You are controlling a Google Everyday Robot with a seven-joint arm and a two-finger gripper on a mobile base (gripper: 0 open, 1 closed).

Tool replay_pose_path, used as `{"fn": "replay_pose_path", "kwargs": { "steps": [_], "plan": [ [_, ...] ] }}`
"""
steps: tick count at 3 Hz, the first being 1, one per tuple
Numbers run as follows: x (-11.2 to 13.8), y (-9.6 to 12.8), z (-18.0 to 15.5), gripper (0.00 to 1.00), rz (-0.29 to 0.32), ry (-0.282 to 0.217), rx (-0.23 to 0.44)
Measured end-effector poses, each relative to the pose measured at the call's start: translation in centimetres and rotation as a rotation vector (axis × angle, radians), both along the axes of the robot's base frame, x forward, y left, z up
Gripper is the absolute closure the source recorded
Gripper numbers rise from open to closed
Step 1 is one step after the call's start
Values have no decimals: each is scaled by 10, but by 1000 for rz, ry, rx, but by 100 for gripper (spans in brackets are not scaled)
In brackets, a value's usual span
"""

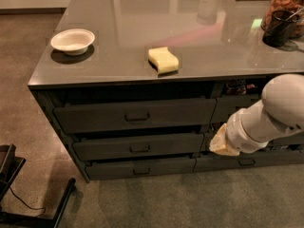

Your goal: Open bottom drawer

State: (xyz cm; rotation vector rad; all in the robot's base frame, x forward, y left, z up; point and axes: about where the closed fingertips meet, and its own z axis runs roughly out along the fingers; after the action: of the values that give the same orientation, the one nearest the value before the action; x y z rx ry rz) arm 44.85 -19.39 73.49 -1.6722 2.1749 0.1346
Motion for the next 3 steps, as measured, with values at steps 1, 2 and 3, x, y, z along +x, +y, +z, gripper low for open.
{"fn": "replay_pose_path", "kwargs": {
  "steps": [1, 2, 3],
  "plan": [
    [9, -4, -61, 100, 25, -15, 21],
    [42, 1, -138, 100, 36, -53, 78],
    [71, 11, -213, 100, 9, -42, 150]
  ]
}}
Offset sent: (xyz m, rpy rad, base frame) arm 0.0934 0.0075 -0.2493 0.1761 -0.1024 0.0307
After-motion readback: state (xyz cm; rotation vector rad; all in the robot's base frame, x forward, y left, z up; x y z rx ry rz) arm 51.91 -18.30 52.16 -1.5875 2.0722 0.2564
